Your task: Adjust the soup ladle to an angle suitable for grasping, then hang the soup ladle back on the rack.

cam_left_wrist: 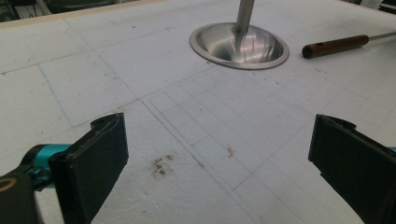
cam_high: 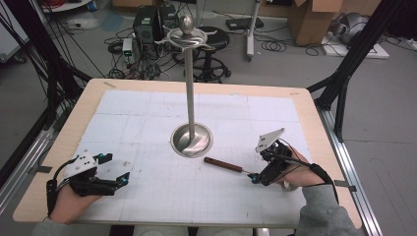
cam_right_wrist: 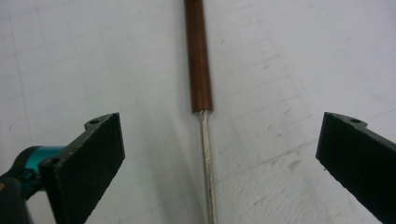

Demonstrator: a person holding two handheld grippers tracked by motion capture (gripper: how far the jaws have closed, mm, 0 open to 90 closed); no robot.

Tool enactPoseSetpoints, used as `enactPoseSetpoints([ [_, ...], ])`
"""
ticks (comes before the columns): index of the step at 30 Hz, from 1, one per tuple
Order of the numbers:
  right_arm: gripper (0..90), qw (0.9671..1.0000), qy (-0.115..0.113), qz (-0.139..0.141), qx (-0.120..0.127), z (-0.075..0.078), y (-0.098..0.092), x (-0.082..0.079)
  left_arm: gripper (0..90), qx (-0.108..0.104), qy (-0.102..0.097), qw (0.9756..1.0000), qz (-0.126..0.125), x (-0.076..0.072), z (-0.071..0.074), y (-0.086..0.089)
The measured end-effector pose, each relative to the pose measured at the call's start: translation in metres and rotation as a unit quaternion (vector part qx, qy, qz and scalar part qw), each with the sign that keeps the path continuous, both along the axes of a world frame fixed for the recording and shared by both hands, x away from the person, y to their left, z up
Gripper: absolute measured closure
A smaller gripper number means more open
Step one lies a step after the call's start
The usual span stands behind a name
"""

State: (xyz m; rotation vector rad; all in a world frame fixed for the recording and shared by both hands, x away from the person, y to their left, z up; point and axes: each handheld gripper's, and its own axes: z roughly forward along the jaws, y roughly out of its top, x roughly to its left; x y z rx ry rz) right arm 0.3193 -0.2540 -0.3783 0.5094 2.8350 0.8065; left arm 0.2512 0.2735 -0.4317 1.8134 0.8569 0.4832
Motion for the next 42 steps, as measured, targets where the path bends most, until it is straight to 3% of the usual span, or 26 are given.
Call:
enactPoseSetpoints([
  [4, 0.1, 0.9995, 0.018, 0.011, -0.025, -0.007, -0.001, -0.004, 5.5, 0.0, 0.001, 1.0, -0.007, 0.005, 0.0, -0.004],
  [11, 0.4, 0.9984, 0.032, -0.001, -0.048, -0.011, -0.008, -0.009, 5.5, 0.001, 0.002, 0.9998, -0.019, 0.011, -0.001, -0.01],
  [16, 0.4, 0.999, 0.04, 0.004, -0.019, -0.012, -0.009, -0.007, 5.5, 0.002, 0.003, 0.9998, -0.022, 0.011, -0.001, -0.011],
  [21, 6.3, 0.9973, 0.038, 0.007, -0.062, -0.017, -0.005, -0.003, 5.5, 0.005, 0.004, 0.9998, -0.021, 0.011, -0.001, -0.01],
  [23, 17.1, 0.9963, 0.033, 0.013, -0.079, -0.018, -0.004, -0.003, 5.5, 0.003, 0.005, 0.9998, -0.021, 0.011, -0.001, -0.011],
  [26, 22.0, 0.9953, 0.021, 0.013, -0.094, -0.021, -0.004, -0.001, 5.5, 0.006, 0.006, 0.9997, -0.022, 0.011, -0.002, -0.011],
  [28, 29.7, 0.9944, 0.019, 0.014, -0.103, -0.021, -0.005, -0.001, 5.5, 0.006, 0.008, 0.9997, -0.023, 0.011, -0.002, -0.011],
  [36, 52.7, 0.9921, 0.044, 0.008, -0.117, -0.024, -0.008, 0.001, 7.7, 0.009, 0.009, 0.9996, -0.025, 0.011, -0.002, -0.011],
  [42, 62.4, 0.9908, 0.055, -0.003, -0.123, -0.024, -0.014, 0.002, 7.6, 0.009, 0.009, 0.9996, -0.026, 0.011, -0.002, -0.011],
])
